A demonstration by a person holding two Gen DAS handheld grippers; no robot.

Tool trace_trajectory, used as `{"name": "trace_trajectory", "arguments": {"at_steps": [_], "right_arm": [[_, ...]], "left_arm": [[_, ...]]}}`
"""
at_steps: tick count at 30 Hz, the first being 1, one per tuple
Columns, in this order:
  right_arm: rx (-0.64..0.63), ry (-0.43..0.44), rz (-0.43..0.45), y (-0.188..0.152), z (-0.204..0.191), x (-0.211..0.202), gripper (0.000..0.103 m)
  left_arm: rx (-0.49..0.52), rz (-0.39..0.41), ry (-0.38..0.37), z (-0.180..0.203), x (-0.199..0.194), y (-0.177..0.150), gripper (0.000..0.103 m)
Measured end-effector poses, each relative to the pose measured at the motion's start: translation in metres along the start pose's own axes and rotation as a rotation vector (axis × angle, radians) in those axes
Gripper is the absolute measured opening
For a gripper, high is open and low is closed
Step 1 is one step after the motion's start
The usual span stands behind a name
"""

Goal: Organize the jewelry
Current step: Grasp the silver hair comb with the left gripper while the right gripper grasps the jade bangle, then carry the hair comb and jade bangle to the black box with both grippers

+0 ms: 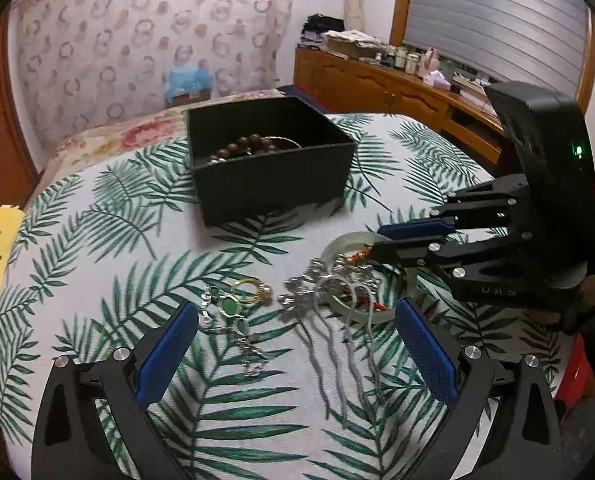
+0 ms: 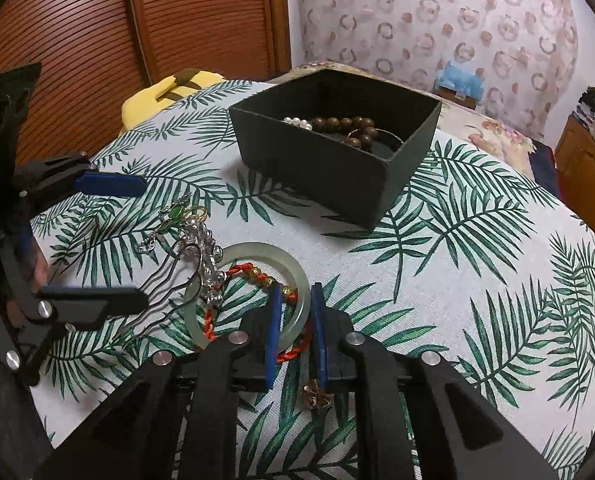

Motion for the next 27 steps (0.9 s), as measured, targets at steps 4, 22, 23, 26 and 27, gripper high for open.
{"name": "trace_trajectory", "arguments": {"at_steps": [4, 22, 23, 26, 27], "right_arm": [[0.006, 0.006, 0.003, -0.001, 0.0, 0.0, 0.016], [0.048, 0.055, 0.011, -0.003, 0.005, 0.0, 0.016], [0.048, 0.055, 0.011, -0.003, 0.005, -0.001, 0.016], [0.048, 0.055, 0.011, -0.003, 0.005, 0.0, 0.016], [0.047, 0.054, 0.011, -0.003, 0.005, 0.0, 0.016]], "left_arm": [[0.018, -0.016, -0.019, 0.008, 0.007, 0.002, 0.082], [0.026, -0.081, 0.009, 0.013, 0.033, 0.008, 0.059], [0.031, -0.082, 0.012, 0.013, 0.032, 0.008, 0.059], [0.04, -0.063, 0.021, 0.014, 0.026, 0.008, 0.059], [0.032, -0.054, 0.022, 0.013, 0.023, 0.009, 0.059]]}}
Point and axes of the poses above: each gripper's, at about its wrist camera, not at the fingertips, and x roughly the way its jaws point, z to its right, y to its top, the point moved 4 cm from there along x, roughly the way its jaws point, and after that the axes turned 14 degrees about -y, right-handed, at the moved point
